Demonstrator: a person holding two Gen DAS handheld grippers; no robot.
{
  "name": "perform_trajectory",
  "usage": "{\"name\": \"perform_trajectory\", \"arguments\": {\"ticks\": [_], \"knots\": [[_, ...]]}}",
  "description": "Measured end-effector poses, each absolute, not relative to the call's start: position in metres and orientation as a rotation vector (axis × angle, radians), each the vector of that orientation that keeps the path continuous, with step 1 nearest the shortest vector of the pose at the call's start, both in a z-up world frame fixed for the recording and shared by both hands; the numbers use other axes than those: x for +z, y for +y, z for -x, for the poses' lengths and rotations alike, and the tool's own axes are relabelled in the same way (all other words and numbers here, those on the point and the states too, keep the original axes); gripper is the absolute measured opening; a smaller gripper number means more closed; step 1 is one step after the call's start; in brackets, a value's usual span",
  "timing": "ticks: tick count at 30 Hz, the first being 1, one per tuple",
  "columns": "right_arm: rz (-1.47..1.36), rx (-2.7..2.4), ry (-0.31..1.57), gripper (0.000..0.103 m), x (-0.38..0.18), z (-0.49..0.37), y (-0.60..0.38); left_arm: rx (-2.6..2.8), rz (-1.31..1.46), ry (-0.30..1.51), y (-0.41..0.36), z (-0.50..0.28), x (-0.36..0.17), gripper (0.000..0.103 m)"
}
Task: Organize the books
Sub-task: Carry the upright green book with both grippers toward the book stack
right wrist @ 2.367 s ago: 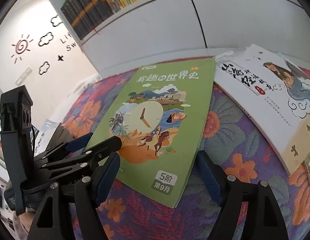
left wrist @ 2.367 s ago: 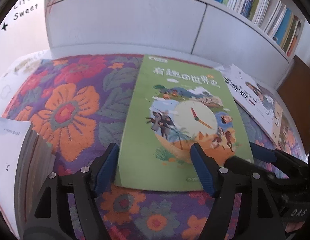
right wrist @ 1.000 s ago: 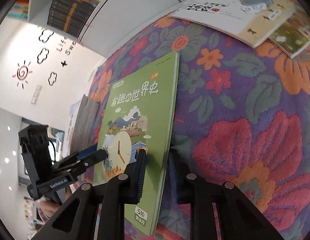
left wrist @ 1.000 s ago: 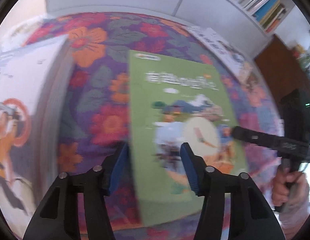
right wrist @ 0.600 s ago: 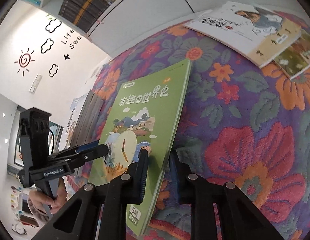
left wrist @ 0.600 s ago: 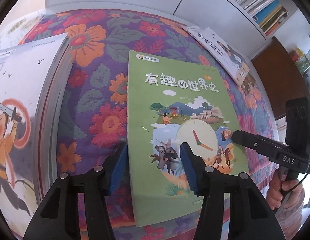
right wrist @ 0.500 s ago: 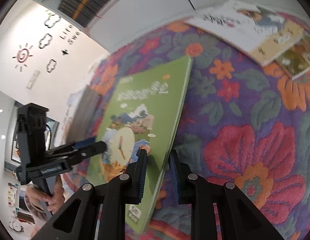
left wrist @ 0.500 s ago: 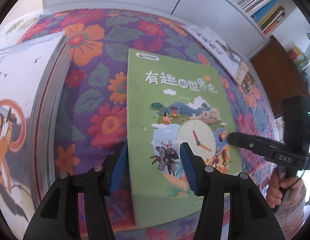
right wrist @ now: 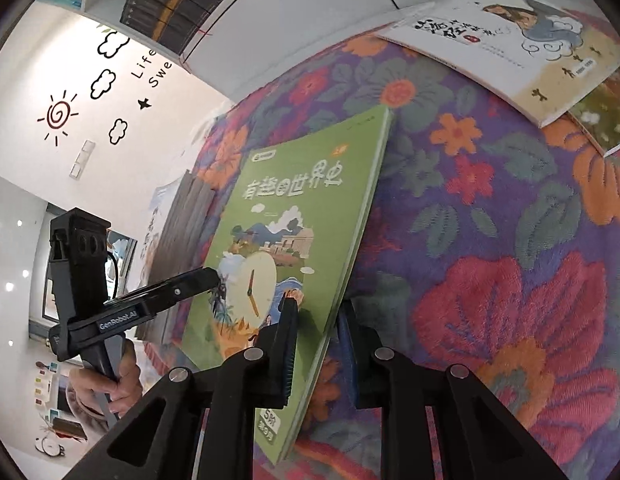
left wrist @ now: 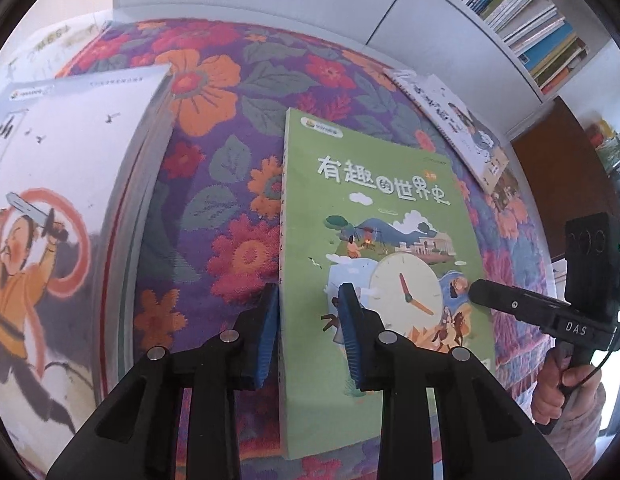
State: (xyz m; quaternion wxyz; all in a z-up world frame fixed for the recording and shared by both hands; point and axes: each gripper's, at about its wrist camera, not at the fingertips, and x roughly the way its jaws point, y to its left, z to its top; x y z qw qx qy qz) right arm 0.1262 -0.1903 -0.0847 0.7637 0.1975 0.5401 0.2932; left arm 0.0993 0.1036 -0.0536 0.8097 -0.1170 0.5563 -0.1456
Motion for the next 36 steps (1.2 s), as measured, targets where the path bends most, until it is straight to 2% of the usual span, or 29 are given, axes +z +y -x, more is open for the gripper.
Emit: {"name": "perform_trajectory", "arguments": {"ticks": [18,36], "knots": [[-0.337,0.662,1.051,0.021,-0.03,-0.096,-0.196,-0.374,0.238,1.124,0.098,-0.081,-0.004,0.027],[-0.236,0.744,0.978,0.022,0.022,-0.09,-0.131,-0.308,0.284,1.032,0.165,-0.071,0.045,0.027]]}}
